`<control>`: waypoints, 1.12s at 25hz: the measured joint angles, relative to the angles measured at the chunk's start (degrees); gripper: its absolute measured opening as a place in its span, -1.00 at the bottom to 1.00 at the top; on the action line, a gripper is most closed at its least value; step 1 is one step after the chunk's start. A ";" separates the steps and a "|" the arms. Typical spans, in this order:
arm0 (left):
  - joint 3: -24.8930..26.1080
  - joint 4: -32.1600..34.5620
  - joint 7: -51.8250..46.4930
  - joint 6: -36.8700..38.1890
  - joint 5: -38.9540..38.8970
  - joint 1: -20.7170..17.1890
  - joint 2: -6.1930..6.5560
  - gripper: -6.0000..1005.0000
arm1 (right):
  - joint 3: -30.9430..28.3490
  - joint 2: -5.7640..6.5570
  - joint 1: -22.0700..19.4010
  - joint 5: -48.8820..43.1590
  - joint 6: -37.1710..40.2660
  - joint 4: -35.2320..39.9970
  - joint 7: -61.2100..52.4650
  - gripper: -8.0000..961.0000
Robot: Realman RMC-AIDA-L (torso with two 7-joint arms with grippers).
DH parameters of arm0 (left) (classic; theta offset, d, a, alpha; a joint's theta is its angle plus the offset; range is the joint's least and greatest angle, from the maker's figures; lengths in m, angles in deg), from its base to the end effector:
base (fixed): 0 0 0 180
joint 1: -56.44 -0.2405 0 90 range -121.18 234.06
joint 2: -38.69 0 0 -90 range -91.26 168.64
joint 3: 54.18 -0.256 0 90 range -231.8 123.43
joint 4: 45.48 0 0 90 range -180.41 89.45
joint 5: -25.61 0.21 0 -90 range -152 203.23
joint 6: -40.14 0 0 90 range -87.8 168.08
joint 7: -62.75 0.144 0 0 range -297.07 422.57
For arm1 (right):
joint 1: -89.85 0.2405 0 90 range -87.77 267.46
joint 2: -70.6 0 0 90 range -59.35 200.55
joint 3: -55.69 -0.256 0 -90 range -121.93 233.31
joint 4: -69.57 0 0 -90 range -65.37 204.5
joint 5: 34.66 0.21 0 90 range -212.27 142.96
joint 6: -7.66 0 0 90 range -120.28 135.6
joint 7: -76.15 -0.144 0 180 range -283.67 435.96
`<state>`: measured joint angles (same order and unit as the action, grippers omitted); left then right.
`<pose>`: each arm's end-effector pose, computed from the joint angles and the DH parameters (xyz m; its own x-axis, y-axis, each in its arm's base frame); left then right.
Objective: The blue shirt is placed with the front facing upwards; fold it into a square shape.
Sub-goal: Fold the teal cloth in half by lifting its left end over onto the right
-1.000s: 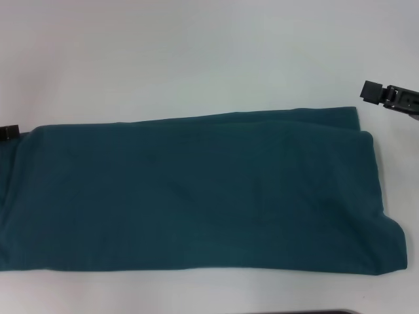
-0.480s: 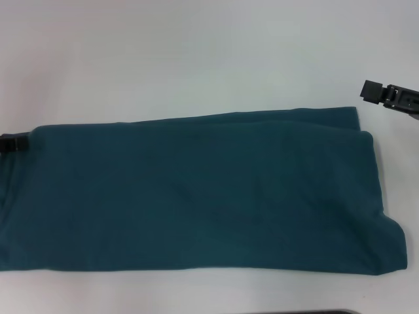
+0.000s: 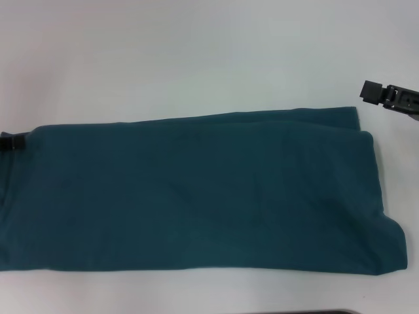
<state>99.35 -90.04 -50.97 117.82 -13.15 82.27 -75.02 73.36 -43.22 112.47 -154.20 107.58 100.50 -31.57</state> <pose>-0.3790 0.3160 0.0761 0.4084 0.8213 0.3984 0.8954 -0.2755 -0.3498 0.3299 0.2764 0.0548 0.1775 -0.7351 -0.6544 -0.8775 -0.4192 0.2329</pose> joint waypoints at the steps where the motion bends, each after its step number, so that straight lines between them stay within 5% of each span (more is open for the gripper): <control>1: 0.01 -0.06 0.00 -0.06 -0.01 0.05 0.00 0.31 | 0.00 0.00 0.00 0.00 0.00 0.00 -0.13 0.40; 28: -0.40 -0.18 -0.85 1.80 3.37 0.44 0.97 0.31 | 0.00 0.18 0.47 -0.08 0.09 0.00 -0.95 0.40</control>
<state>98.95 -90.22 -51.82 119.62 -9.78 82.71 -74.05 73.35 -43.04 112.94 -154.28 107.67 100.50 -32.52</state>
